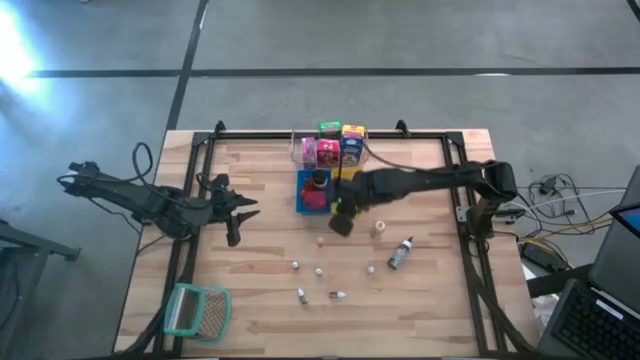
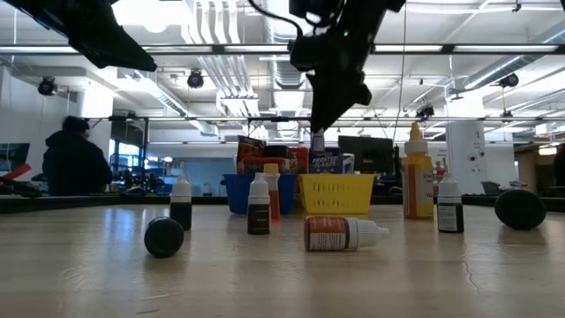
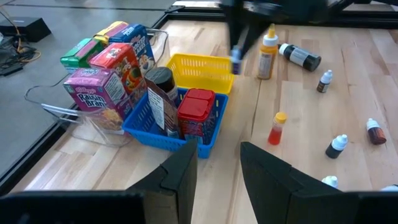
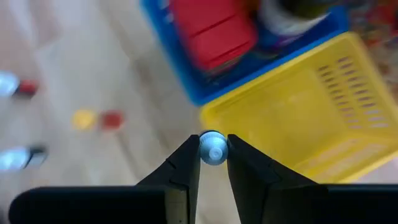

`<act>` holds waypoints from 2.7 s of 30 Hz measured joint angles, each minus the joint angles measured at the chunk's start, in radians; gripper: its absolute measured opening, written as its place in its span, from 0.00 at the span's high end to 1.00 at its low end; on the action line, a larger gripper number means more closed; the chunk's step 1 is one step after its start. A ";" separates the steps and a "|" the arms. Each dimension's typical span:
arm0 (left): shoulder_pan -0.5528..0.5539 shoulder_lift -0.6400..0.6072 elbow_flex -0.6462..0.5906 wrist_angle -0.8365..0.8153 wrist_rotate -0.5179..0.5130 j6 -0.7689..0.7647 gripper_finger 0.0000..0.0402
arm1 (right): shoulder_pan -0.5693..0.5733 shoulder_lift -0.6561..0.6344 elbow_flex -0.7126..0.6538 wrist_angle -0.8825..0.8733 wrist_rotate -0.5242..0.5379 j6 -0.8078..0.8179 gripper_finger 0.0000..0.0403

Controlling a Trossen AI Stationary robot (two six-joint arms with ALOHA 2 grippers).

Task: Pick & Place Kitchen Items
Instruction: Put the small black food coloring bottle into the yellow bin

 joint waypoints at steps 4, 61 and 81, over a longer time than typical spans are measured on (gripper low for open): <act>0.000 0.002 0.000 0.000 0.000 0.000 0.68 | -0.087 0.000 -0.027 0.059 0.017 0.024 0.84; 0.000 0.007 0.000 0.000 0.000 0.000 0.68 | -0.250 0.123 -0.164 0.364 0.082 0.041 0.63; 0.000 0.008 0.000 0.001 0.000 0.000 0.68 | -0.046 -0.129 -0.106 0.332 0.110 -0.138 0.71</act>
